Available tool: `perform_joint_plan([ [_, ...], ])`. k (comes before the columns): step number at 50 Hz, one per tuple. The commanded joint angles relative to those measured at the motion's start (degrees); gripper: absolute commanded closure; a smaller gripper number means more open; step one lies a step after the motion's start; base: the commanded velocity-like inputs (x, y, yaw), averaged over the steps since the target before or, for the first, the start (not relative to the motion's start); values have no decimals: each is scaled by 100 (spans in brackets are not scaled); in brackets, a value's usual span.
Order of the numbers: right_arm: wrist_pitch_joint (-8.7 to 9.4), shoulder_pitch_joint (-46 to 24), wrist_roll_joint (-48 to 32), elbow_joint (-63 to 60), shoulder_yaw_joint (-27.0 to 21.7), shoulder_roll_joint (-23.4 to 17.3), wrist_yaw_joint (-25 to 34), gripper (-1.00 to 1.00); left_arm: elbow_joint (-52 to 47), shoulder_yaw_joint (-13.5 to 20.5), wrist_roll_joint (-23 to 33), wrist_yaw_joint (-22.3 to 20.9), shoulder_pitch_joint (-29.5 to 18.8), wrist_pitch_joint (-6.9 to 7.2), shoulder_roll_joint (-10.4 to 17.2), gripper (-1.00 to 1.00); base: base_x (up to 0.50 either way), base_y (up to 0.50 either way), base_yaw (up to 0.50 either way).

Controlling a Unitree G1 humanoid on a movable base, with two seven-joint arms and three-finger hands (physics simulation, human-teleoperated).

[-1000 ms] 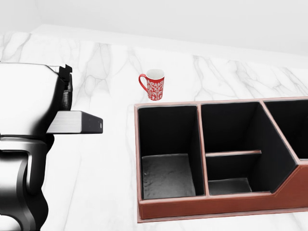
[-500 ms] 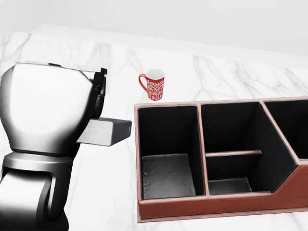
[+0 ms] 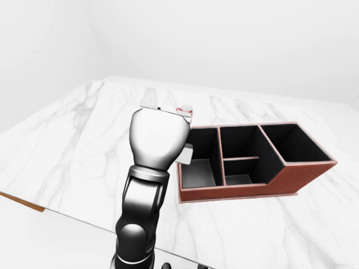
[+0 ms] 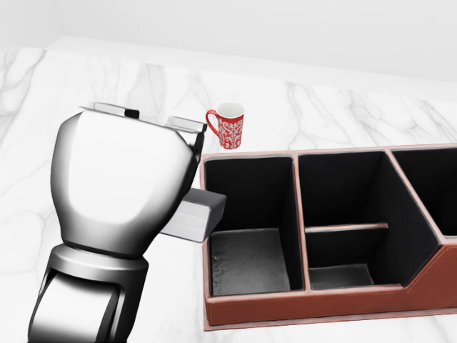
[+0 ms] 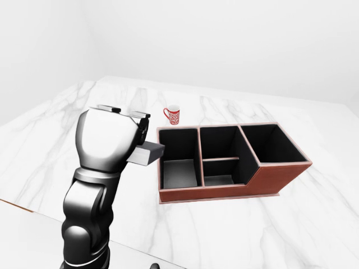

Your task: Pick up the book and place it in the left compartment of the caddy.

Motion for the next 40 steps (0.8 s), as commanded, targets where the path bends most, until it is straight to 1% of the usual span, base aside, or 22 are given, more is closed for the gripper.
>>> perform_joint_plan([
  [1,0,6,-12,-24,-16,0,-7,-100,-20,-123,42,274,180,-104,-13,100,0,0,0],
  [3,0,6,-12,-24,-17,0,-6,-100,-20,-123,42,275,181,-105,-14,100,0,0,0],
  [4,0,6,-9,-32,-8,-5,-84,-100,-51,-47,-52,323,300,-138,89,100,0,0,0],
  [5,0,15,16,-58,-29,-10,-116,-100,-51,-8,-149,323,336,-139,108,100,0,0,0],
  [26,0,5,5,-64,-43,-5,-112,-100,-51,-10,-160,321,337,-128,118,100,0,0,0],
  [39,0,21,62,-103,-72,0,-67,-100,205,-168,-319,427,265,-85,-29,100,0,0,0],
  [40,0,23,64,-104,-75,-2,-68,-100,271,-180,-321,435,265,-62,-52,100,0,0,0],
])
